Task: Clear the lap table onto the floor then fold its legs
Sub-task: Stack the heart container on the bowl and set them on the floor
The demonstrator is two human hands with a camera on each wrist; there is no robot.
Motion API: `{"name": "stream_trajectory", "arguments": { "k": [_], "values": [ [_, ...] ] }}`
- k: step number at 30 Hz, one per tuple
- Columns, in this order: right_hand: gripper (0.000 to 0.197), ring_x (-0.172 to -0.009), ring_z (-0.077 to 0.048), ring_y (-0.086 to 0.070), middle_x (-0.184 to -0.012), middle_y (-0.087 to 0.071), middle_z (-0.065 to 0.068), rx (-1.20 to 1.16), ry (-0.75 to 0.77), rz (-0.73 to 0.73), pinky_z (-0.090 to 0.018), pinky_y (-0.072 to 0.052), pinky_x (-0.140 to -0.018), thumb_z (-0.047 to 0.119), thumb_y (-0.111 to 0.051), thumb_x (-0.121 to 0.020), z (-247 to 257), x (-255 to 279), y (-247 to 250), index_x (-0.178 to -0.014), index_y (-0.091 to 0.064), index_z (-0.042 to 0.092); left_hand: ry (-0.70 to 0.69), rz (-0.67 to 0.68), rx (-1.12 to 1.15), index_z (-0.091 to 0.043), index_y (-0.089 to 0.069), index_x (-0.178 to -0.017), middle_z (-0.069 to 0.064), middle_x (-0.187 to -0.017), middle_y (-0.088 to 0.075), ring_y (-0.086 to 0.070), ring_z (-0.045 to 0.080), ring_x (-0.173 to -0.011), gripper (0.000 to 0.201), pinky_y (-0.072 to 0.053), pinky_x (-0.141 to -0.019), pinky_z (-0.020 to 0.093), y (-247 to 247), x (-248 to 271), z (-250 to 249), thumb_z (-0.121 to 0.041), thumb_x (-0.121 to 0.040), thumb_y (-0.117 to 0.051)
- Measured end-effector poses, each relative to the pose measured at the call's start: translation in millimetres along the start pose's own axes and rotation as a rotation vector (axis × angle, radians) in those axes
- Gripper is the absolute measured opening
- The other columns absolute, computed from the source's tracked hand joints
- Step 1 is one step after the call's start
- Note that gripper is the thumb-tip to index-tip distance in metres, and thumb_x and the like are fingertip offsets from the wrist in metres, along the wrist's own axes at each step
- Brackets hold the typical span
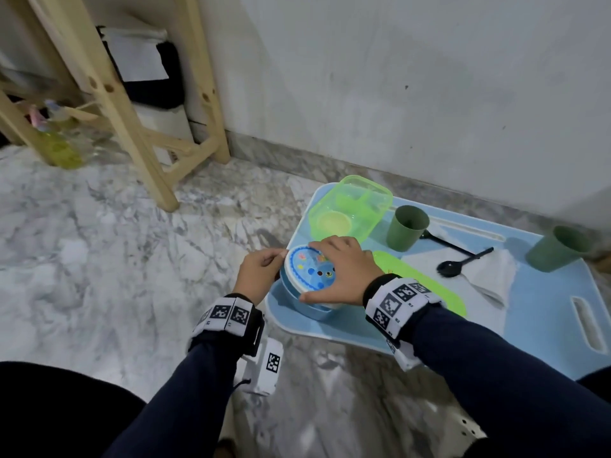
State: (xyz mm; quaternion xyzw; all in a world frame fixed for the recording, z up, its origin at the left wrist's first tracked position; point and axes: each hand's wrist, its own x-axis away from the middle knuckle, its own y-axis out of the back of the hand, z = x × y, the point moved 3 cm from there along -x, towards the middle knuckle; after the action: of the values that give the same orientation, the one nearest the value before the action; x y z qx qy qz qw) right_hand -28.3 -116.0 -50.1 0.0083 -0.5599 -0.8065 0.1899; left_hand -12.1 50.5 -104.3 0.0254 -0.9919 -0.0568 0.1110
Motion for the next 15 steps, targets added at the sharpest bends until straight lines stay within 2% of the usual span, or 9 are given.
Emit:
{"name": "stream_trajectory", "arguments": {
  "k": [3, 4, 6, 8, 11, 13, 15],
  "values": [
    [0.089, -0.131, -0.020, -0.028, -0.138, -0.038, 0.009, -0.011, -0.021, -0.019, -0.049, -0.032, -0.103, 0.069, -0.065, -0.059, 6.8, 2.8, -8.1, -0.135, -0.032, 0.035, 0.071, -0.021, 0.106, -0.017, -0.066, -0.082, 0.005, -0.078, -0.064, -0.060, 0.016, -0.075, 0.025, -0.049, -0.066, 0.026, -3.9, 9.4, 8.1, -0.024, -0.096, -0.046],
    [0.089, -0.131, -0.020, -0.027, -0.139, -0.037, 0.009, -0.009, -0.023, -0.027, -0.049, -0.031, -0.104, 0.070, -0.064, -0.060, 8.1, 3.3, -9.0, -0.136, -0.032, 0.035, 0.088, -0.025, 0.114, -0.017, -0.065, -0.079, 0.006, -0.076, -0.063, -0.058, 0.017, -0.072, 0.029, -0.047, -0.063, 0.027, -4.6, 11.7, 10.7, -0.032, -0.095, -0.046],
    [0.091, -0.133, -0.019, -0.026, -0.141, -0.035, 0.008, -0.013, -0.015, -0.026, -0.048, -0.030, -0.107, 0.071, -0.063, -0.061, 8.2, 5.2, -10.0, -0.138, -0.030, 0.035, 0.084, -0.018, 0.101, -0.015, -0.062, -0.076, 0.010, -0.078, -0.058, -0.054, 0.020, -0.075, 0.035, -0.042, -0.067, 0.034, -5.2, 15.7, 15.1, -0.042, -0.092, -0.046],
    [0.091, -0.135, -0.019, -0.024, -0.144, -0.031, 0.005, -0.091, -0.022, -0.041, -0.044, -0.028, -0.111, 0.068, -0.062, -0.065, 4.4, 7.8, -9.9, -0.141, -0.027, 0.031, 0.066, -0.014, 0.134, -0.018, -0.062, -0.078, 0.006, -0.083, -0.062, -0.057, 0.019, -0.077, 0.031, -0.045, -0.072, 0.034, -5.8, 18.4, 13.2, -0.040, -0.093, -0.045],
    [0.079, -0.139, -0.022, -0.022, -0.147, -0.026, -0.004, -0.359, -0.145, -0.110, -0.035, -0.025, -0.114, 0.054, -0.055, -0.082, -7.8, 13.1, -8.1, -0.145, -0.023, 0.019, 0.036, 0.012, 0.209, -0.026, -0.063, -0.087, -0.002, -0.088, -0.066, -0.061, 0.011, -0.080, 0.020, -0.049, -0.074, 0.028, -9.7, 19.8, 10.6, -0.030, -0.095, -0.045],
    [0.072, -0.138, -0.024, -0.027, -0.148, -0.025, -0.010, -0.432, -0.255, -0.111, -0.032, -0.026, -0.112, 0.045, -0.049, -0.090, -14.5, 17.1, -7.6, -0.146, -0.019, 0.012, 0.003, 0.009, 0.208, -0.022, -0.062, -0.098, 0.001, -0.096, -0.065, -0.060, 0.012, -0.087, 0.017, -0.048, -0.076, 0.026, -12.1, 21.2, 10.0, -0.026, -0.096, -0.046],
    [0.068, -0.136, -0.026, -0.031, -0.149, -0.028, -0.014, -0.441, -0.320, -0.078, -0.033, -0.028, -0.109, 0.041, -0.047, -0.092, -17.6, 21.0, -8.5, -0.144, -0.020, 0.007, -0.011, 0.010, 0.200, -0.017, -0.061, -0.109, 0.005, -0.107, -0.065, -0.060, 0.016, -0.098, 0.022, -0.049, -0.084, 0.030, -15.4, 22.0, 12.2, -0.025, -0.096, -0.046]
  ]
}}
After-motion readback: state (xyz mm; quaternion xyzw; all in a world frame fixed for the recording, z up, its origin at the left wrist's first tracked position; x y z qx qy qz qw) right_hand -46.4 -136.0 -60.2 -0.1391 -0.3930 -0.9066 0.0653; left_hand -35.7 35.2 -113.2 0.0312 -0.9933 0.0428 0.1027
